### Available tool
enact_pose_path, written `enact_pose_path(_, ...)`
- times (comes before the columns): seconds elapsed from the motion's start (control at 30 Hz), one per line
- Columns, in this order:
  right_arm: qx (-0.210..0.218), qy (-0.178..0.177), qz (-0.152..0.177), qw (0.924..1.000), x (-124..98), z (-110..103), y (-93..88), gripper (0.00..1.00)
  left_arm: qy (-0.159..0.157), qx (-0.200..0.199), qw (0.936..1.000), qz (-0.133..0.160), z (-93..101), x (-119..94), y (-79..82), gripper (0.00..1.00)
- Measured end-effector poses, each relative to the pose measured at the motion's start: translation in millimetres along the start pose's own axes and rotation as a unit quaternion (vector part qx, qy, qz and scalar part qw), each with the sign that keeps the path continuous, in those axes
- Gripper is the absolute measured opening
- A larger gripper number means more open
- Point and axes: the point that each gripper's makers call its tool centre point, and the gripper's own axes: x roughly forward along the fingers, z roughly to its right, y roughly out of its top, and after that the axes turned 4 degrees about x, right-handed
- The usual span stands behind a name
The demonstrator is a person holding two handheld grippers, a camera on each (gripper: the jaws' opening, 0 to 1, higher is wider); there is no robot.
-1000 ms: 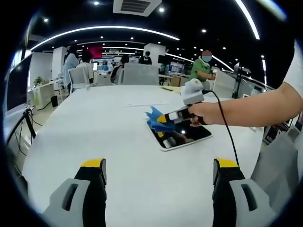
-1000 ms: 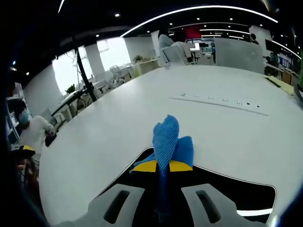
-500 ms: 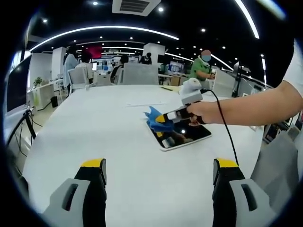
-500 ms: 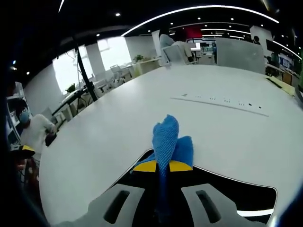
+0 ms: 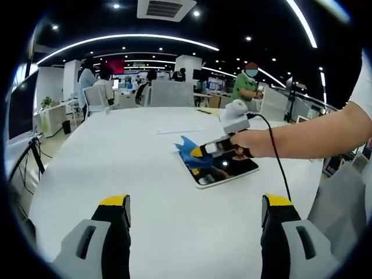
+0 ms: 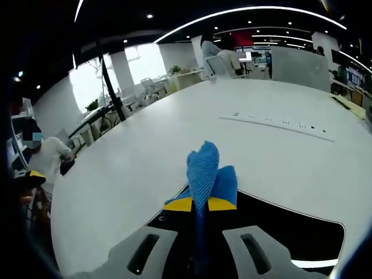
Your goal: Wipe the mirror surface with the cleaning cloth until all visible marks leave the cleaned area.
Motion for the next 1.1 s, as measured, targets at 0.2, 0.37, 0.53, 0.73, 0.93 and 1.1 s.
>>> enact_pose_path(0.2,0.002,0.002,0.010,0.9999,1.7,2.4,0.6,0.02,0.002,0.003,1.0000,0.003,-1.4,-1.9,1.2,0.94)
enact_pose_path(0.37,0.000,0.002,0.005,1.0000,-0.6,-1.1,-0.7,0.02,0.005,0.003,1.0000,0.006,-1.4,-3.7,3.8,0.94)
enact_pose_path(0.53,-0.003,0.007,0.000,1.0000,-2.7,-3.5,-4.8,0.02,0.006,0.004,0.9999,0.009,-0.4,-5.3,5.7,0.94)
enact_pose_path(0.73,-0.007,0.012,-0.005,0.9999,-9.5,-12.2,-11.8,0.02,0.006,0.005,0.9999,0.012,1.2,-6.6,6.8,0.94)
enact_pose_path(0.93,-0.010,0.016,-0.007,0.9998,-15.5,-21.2,-18.0,0.02,0.005,0.007,0.9998,0.016,2.6,-7.9,8.9,0.94)
enact_pose_path(1.1,-0.012,0.019,-0.008,0.9997,-18.7,-25.9,-22.1,0.02,0.005,0.009,0.9997,0.021,1.9,-9.3,10.2,0.94)
